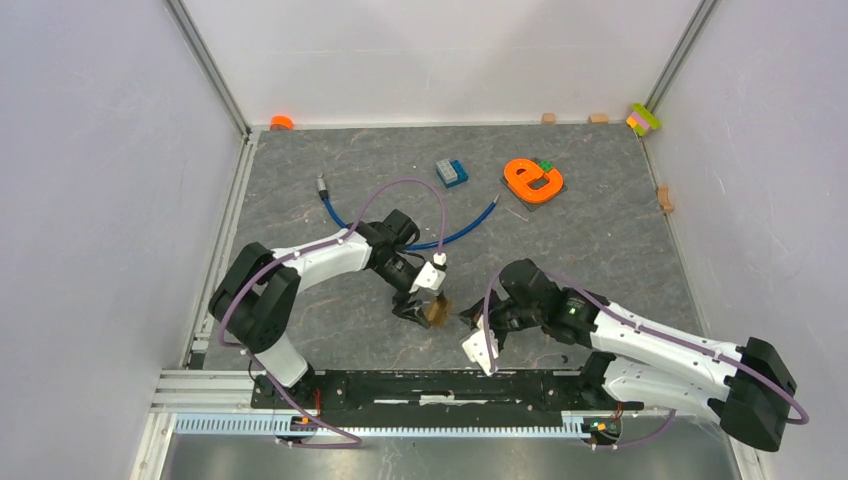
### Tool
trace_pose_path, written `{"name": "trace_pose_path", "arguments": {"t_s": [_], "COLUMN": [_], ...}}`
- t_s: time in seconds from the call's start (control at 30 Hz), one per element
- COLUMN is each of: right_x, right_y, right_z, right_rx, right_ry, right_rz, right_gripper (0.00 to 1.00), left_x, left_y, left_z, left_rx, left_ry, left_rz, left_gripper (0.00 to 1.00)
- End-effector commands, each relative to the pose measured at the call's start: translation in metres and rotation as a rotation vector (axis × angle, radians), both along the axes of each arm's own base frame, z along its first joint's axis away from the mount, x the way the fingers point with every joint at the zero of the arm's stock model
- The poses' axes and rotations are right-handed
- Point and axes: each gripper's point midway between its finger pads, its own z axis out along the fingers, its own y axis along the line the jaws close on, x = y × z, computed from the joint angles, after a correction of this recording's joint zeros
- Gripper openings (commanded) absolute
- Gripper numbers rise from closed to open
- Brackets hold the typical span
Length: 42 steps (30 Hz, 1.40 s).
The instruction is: Unlock with the key
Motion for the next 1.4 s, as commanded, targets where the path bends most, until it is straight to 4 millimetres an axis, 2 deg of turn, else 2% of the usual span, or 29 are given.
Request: {"name": "trace_pose_path", "arguments": {"t_s": [0.0, 0.43, 0.97, 1.37], "right_x": [0.003, 0.012, -0.002, -0.006], "right_y": [0.009, 0.011, 0.017, 0.020], "right_z": [0.001, 0.004, -0.005, -0.009], "right_rx": [0.017, 0.011, -0.001, -0.011], "right_ry": [-0.109, -0.215, -0.189, -0.180], "right_rz": [0.011, -0.029, 0.028, 0.039], "right_gripper": [0.00, 0.00, 0.00, 0.00], "left_x": [0.005, 0.006, 0.007, 0.006], "left_y": [-0.012, -0.010, -0.011, -0.012], "left_z": [0.027, 0.020, 0.020, 0.021], "left_rx": [-0.113, -0.086, -0.088, -0.094], "left_ry": [-0.002, -0.003, 0.001, 0.006], "left_rz": [-0.064, -0.060, -0.059, -0.062], "left_gripper": [0.02, 0.02, 0.02, 0.02]}}
